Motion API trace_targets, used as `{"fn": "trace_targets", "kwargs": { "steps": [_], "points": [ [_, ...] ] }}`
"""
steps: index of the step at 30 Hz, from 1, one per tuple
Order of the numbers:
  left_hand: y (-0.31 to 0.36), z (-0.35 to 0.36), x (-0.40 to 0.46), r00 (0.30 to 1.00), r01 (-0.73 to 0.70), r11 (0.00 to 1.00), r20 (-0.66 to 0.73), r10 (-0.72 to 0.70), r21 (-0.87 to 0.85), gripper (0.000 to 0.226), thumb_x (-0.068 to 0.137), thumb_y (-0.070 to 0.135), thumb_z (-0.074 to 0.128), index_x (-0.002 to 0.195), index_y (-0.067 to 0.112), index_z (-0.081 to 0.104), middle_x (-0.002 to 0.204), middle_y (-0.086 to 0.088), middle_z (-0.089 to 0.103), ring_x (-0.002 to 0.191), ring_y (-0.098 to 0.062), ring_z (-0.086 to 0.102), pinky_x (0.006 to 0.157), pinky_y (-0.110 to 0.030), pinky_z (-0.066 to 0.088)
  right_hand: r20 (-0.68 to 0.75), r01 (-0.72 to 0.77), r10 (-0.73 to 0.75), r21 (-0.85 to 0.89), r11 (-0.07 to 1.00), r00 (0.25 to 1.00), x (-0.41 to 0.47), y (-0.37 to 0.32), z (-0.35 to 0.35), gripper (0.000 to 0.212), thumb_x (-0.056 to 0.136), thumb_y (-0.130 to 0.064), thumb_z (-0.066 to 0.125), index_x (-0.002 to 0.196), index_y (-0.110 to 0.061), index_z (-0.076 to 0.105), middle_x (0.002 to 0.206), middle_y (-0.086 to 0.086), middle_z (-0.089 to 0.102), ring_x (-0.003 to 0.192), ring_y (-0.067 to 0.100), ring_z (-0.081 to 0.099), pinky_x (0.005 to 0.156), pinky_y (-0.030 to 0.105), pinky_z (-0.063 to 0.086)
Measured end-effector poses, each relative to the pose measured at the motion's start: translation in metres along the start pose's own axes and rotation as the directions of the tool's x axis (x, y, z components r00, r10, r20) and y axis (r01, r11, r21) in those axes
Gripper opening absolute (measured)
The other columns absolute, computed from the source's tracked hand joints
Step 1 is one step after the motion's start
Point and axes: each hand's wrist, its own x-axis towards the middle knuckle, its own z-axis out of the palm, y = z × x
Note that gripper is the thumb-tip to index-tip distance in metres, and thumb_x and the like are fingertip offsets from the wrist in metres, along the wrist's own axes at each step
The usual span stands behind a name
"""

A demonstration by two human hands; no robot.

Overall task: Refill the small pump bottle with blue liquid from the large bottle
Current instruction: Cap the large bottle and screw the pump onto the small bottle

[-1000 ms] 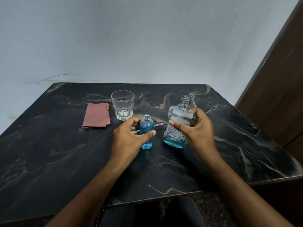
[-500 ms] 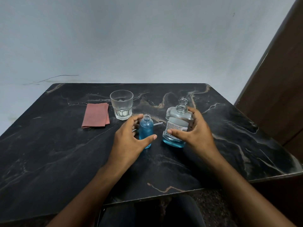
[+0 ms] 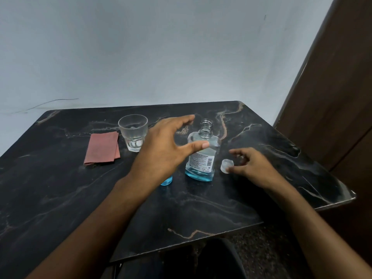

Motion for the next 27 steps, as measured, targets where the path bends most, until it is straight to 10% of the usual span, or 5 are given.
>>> {"fn": "trace_targets", "kwargs": {
  "steps": [4, 9, 13, 19, 27],
  "points": [
    [0.002, 0.014, 0.017, 0.996, 0.005, 0.995, 0.087, -0.014, 0.101, 0.073, 0.069, 0.052, 0.084, 0.135, 0.028, 0.065, 0.129, 0.012, 0.068, 0.123, -0.004, 0.057, 0.099, -0.015, 0.037, 0.025, 0.054, -0.049, -0.254, 0.966, 0.998, 0.002, -0.001, 0.008, 0.047, 0.071, -0.031, 0.091, 0.113, -0.017, 0.073, 0.100, -0.001, 0.062, 0.093, 0.015, 0.061, 0.072, 0.020, 0.038],
    [-0.003, 0.019, 0.024, 0.999, 0.009, 0.994, 0.048, -0.015, 0.111, 0.048, 0.067, 0.041, 0.088, 0.111, 0.024, 0.079, 0.113, 0.007, 0.075, 0.100, 0.002, 0.055, 0.079, 0.001, 0.032, -0.038, 0.049, -0.041, 0.230, 0.972, 0.998, -0.002, -0.020, -0.003, 0.037, 0.075, -0.001, 0.085, 0.110, -0.006, 0.074, 0.088, 0.000, 0.076, 0.080, 0.012, 0.072, 0.075, 0.022, 0.057],
    [-0.006, 0.019, 0.028, 0.995, 0.070, 0.994, 0.060, -0.076, 0.088, 0.053, 0.062, 0.044, 0.089, 0.110, 0.023, 0.079, 0.115, 0.011, 0.075, 0.084, 0.021, 0.046, 0.073, 0.013, 0.028, -0.090, 0.196, -0.177, 0.311, 0.930, 0.980, -0.005, -0.063, -0.025, 0.067, 0.074, 0.002, 0.085, 0.133, -0.017, 0.060, 0.102, 0.003, 0.073, 0.085, 0.009, 0.072, 0.070, 0.018, 0.058],
    [-0.010, 0.024, 0.032, 0.993, 0.089, 0.994, 0.069, -0.093, 0.060, 0.057, 0.061, 0.046, 0.089, 0.113, 0.024, 0.078, 0.117, 0.011, 0.075, 0.082, 0.025, 0.043, 0.071, 0.014, 0.028, -0.165, 0.300, -0.268, 0.215, 0.929, 0.949, -0.009, -0.096, -0.042, 0.048, 0.076, -0.007, 0.086, 0.121, -0.011, 0.069, 0.098, 0.009, 0.075, 0.087, 0.027, 0.073, 0.079, 0.043, 0.063],
    [-0.009, 0.024, 0.032, 0.996, 0.066, 0.995, 0.051, -0.070, 0.073, 0.055, 0.061, 0.046, 0.090, 0.110, 0.023, 0.079, 0.113, 0.012, 0.076, 0.081, 0.022, 0.047, 0.069, 0.013, 0.029, -0.018, 0.474, -0.490, -0.224, 0.852, 0.872, -0.012, -0.111, -0.045, 0.064, 0.086, -0.020, 0.078, 0.144, -0.029, 0.053, 0.103, -0.008, 0.059, 0.086, 0.002, 0.059, 0.072, 0.004, 0.044]
  ]
}}
